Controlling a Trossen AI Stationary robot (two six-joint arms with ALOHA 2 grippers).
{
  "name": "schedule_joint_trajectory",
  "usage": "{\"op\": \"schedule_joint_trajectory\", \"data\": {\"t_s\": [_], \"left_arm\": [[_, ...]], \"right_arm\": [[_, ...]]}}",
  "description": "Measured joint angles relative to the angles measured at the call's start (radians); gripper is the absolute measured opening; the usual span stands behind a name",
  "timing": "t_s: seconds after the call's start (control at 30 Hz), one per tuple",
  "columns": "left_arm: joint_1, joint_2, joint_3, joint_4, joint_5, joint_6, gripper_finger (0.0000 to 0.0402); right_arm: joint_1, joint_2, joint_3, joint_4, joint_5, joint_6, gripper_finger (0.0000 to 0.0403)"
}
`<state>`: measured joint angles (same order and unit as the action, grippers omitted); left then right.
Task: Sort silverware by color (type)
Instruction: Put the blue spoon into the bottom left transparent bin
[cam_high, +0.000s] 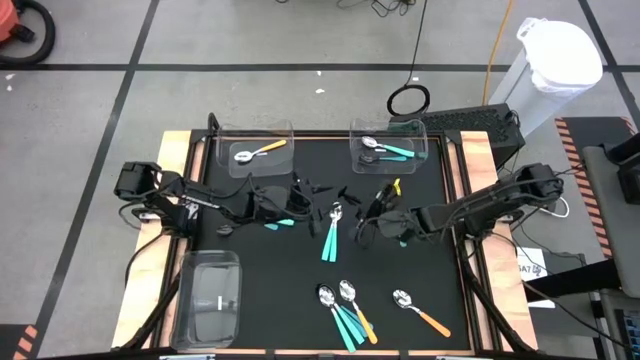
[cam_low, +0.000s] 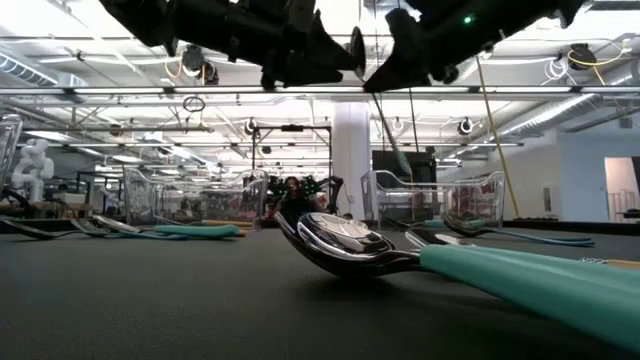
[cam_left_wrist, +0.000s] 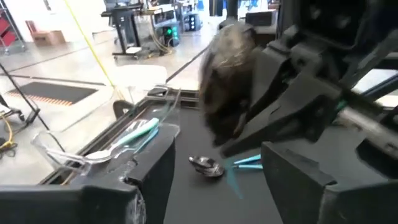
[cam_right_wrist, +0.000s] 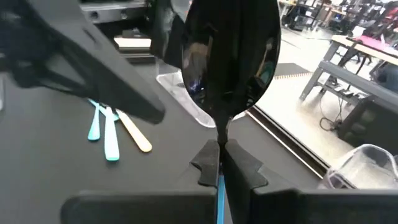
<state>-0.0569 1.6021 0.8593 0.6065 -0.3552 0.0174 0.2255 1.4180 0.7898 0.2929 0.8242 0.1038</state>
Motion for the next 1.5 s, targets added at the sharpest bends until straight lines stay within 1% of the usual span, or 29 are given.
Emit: {"op": "schedule_joint_trajectory", "data": {"t_s": [0.1, 0.2, 0.27, 0.33, 0.47, 0.7, 0.77, 0.9, 1.0, 1.1, 1.2, 1.27, 1.3, 1.33, 1.4, 1.5], "left_arm": [[0.009, -0.001, 0.0, 0.022, 0.002, 0.019, 0.024], [0.019, 0.0, 0.0, 0.024, -0.011, 0.018, 0.0239], [0.02, 0.0, 0.0, 0.035, -0.013, 0.018, 0.0232], [0.02, 0.0, 0.0, 0.039, -0.016, 0.018, 0.0216], [0.02, 0.0, 0.0, 0.05, -0.032, 0.018, 0.0162], [0.022, 0.0, 0.0, 0.062, -0.061, 0.017, 0.0032], [0.022, 0.0, 0.0, 0.064, -0.086, 0.017, 0.0009], [0.021, 0.0, 0.0, 0.063, -0.119, 0.023, 0.0007], [0.02, 0.0, 0.0, 0.066, -0.126, 0.051, 0.0002], [0.019, -0.009, 0.0, 0.051, -0.159, 0.082, 0.0002], [0.026, -0.041, 0.0, -0.022, -0.226, 0.101, 0.0001], [0.026, -0.08, 0.0, -0.13, -0.275, 0.102, 0.0], [0.022, -0.104, 0.0, -0.19, -0.281, 0.099, 0.0], [0.019, -0.131, 0.0, -0.255, -0.282, 0.086, 0.0], [0.011, -0.205, 0.0, -0.421, -0.278, 0.017, 0.0], [0.0, -0.328, 0.027, -0.713, -0.205, -0.134, 0.0]], "right_arm": [[-0.018, 0.028, 0.0, 0.049, -0.044, -0.033, 0.0], [-0.024, 0.049, 0.0, 0.092, -0.045, -0.059, 0.0], [-0.028, 0.058, 0.0, 0.112, -0.045, -0.063, 0.0], [-0.03, 0.059, 0.0, 0.112, -0.044, -0.064, 0.0], [-0.031, 0.058, 0.0, 0.121, -0.042, -0.064, 0.0], [-0.031, 0.058, 0.0, 0.131, -0.039, -0.062, 0.0], [-0.031, 0.058, 0.0, 0.133, -0.04, -0.055, 0.0], [-0.031, 0.058, 0.0, 0.139, -0.075, -0.013, 0.0012], [-0.032, 0.058, 0.0, 0.153, -0.136, 0.027, 0.0035], [-0.031, 0.051, 0.0, 0.158, -0.199, 0.098, 0.0065], [-0.026, 0.028, 0.001, 0.175, -0.32, 0.156, 0.0097], [-0.024, 0.01, 0.001, 0.176, -0.415, 0.166, 0.0119], [-0.025, 0.004, 0.001, 0.188, -0.449, 0.168, 0.0129], [-0.027, -0.004, 0.001, 0.197, -0.467, 0.168, 0.0138], [-0.027, -0.032, 0.0, 0.197, -0.469, 0.16, 0.0154], [-0.031, -0.07, 0.001, 0.182, -0.454, 0.145, 0.0169]]}}
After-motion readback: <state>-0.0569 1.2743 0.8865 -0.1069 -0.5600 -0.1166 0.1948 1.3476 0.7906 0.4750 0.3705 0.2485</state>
